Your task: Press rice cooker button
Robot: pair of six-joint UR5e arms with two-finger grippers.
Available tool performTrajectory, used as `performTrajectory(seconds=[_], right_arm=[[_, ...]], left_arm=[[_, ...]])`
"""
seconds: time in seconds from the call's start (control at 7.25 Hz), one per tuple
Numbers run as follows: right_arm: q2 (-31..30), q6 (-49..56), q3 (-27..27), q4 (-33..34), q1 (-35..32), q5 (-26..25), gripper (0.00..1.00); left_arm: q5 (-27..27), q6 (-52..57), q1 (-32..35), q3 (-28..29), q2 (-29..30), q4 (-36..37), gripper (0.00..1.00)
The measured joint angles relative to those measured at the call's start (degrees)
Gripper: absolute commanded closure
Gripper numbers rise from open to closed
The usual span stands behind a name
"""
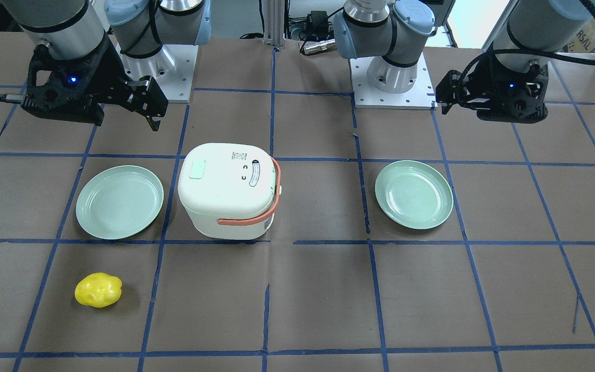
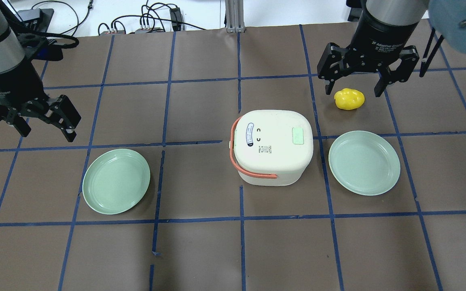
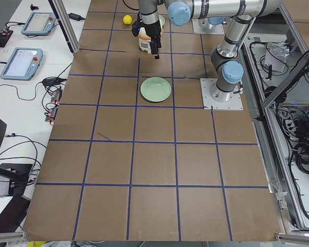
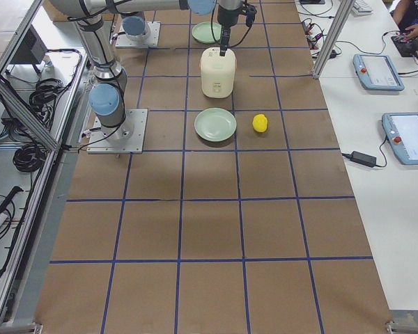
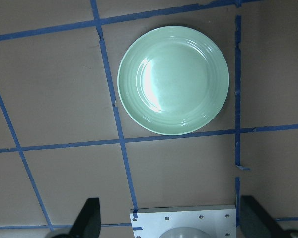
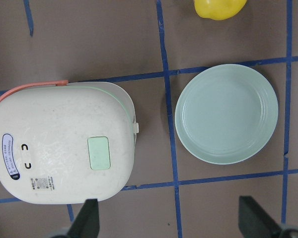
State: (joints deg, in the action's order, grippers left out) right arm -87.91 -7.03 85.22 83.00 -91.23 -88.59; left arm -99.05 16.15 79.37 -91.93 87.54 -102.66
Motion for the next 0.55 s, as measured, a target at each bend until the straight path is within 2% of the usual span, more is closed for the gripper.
performTrajectory(seconds=[0.14, 0.28, 0.55], right_arm=[[0.0, -0.2, 0.0, 0.0, 0.0, 0.0, 0.00], [-0.1, -0.5, -0.1, -0.1, -0.1, 0.1, 0.13], [-0.3, -0.7, -0.6, -0.1, -1.7, 0.5, 0.72]], left_arm=[[0.0, 0.0, 0.0, 0.0, 0.0, 0.0, 0.00], [0.0, 0.0, 0.0, 0.0, 0.0, 0.0, 0.00], [0.0, 0.0, 0.0, 0.0, 0.0, 0.0, 0.00]])
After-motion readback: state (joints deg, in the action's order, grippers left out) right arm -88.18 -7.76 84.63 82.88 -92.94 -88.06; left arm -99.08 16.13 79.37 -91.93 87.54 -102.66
